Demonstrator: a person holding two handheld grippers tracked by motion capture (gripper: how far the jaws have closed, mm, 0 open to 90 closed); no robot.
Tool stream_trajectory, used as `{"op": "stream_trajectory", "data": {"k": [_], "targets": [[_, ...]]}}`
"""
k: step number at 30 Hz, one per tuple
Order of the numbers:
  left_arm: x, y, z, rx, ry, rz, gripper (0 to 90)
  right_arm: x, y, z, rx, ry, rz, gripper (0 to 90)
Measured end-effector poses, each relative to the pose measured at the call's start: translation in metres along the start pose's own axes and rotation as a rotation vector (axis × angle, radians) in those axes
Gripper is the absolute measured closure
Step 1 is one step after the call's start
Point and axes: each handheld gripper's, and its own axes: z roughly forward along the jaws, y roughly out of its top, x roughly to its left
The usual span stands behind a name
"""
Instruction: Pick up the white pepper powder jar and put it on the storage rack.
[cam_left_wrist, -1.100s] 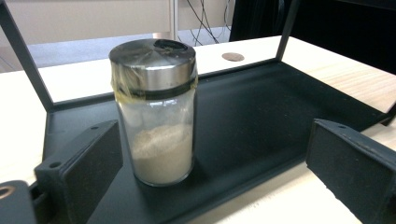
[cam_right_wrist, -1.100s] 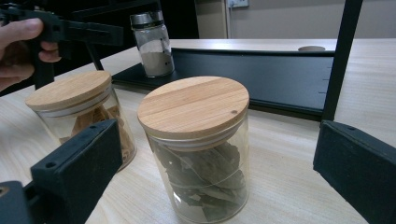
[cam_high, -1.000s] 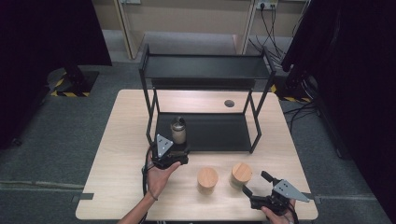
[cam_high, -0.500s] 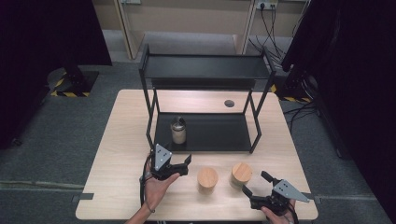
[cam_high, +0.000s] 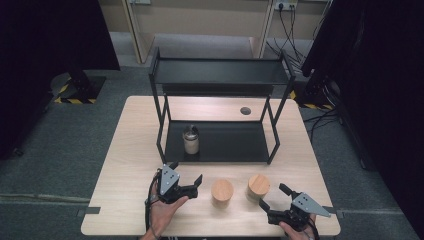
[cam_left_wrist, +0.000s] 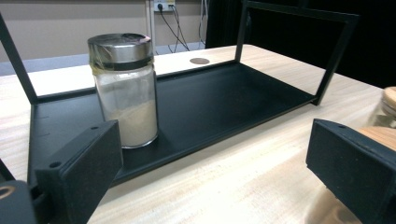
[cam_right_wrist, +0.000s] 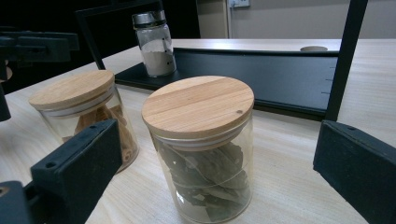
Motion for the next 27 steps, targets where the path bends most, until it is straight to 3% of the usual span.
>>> {"op": "stream_trajectory", "data": {"k": [15, 27], "targets": [[-0.01, -0.01, -0.014, 0.003, -0.017, 0.015, 3.0, 0.0, 0.0, -0.001, -0.004, 0.001, -0.004, 1.5], [-0.014, -0.023, -0.031, -0.001, 0.008, 0.023, 3.0, 0.001, 0.0, -0.001, -0.004, 0.005, -0.009, 1.5]]}}
